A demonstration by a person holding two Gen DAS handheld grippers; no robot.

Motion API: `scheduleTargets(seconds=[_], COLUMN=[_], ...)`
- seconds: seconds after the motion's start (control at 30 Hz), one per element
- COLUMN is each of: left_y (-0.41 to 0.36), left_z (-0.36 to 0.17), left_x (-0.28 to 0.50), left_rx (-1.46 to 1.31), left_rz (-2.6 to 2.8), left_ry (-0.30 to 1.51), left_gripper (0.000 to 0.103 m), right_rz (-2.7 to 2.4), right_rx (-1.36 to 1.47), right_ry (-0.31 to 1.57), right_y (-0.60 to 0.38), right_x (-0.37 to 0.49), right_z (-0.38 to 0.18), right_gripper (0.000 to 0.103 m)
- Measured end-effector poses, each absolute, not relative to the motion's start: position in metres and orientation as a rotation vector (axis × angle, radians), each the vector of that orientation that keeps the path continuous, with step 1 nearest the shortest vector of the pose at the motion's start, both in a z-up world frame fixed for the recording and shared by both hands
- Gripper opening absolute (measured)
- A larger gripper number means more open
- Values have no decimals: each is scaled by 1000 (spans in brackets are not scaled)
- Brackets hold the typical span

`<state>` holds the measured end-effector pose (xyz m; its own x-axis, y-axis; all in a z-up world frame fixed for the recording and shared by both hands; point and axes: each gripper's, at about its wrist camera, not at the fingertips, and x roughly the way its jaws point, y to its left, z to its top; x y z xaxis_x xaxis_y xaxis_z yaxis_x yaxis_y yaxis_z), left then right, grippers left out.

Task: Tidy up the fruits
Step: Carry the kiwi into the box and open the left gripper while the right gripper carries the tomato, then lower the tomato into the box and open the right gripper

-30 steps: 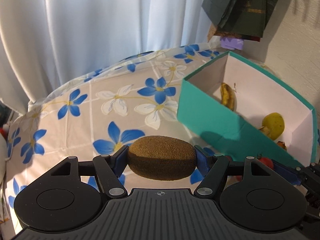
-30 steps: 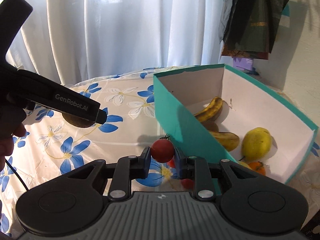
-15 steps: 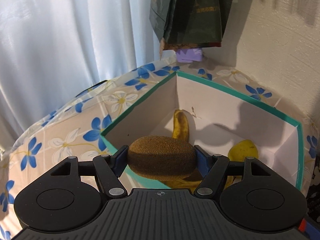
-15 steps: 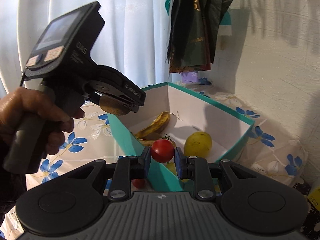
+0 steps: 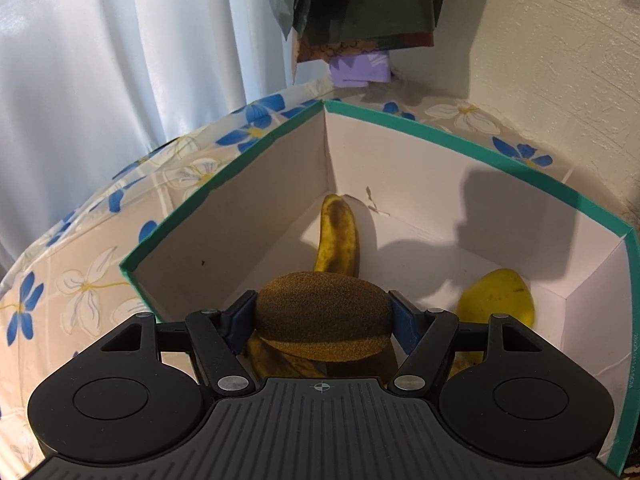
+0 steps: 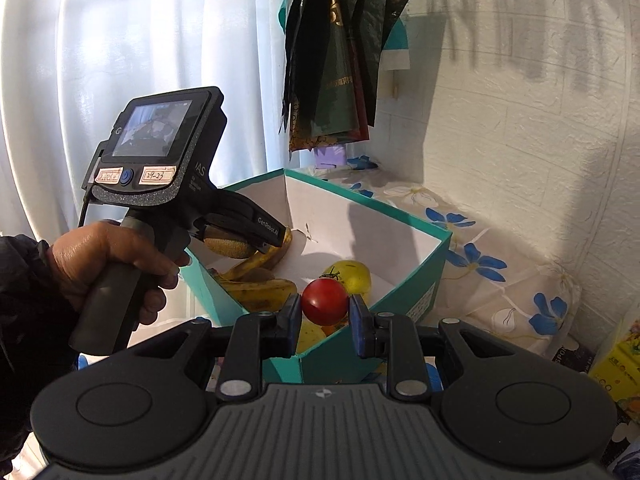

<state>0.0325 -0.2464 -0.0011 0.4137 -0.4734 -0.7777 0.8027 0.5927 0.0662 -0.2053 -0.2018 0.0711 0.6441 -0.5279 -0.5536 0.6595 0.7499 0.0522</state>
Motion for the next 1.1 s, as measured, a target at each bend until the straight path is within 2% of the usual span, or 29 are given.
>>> scheduleTargets(seconds=[0.23,0.47,0.67,0.87,1.1], left_y=[-249,-242,-202,-139,-91], left_z=[-7,1,41,53,30], left_x=[32,35,35,29,32], left_rx=[497,423,324,295,281], left_rz=[-846,-855,-830,-624,-562], left_ry=[770,772,689,667,794], left_gripper=[75,91,101,103,103], right_rz=[-690,-694,-702,-704,-707], right_rx=[264,262,261,258,248], right_ry=[542,538,531,520,524], right_y=[-206,-207,-207,-204,-202], right_x=[-202,-201,-202,-204,-200], right_z=[71,72,74,76,75], right_gripper=[24,24,24,25,25])
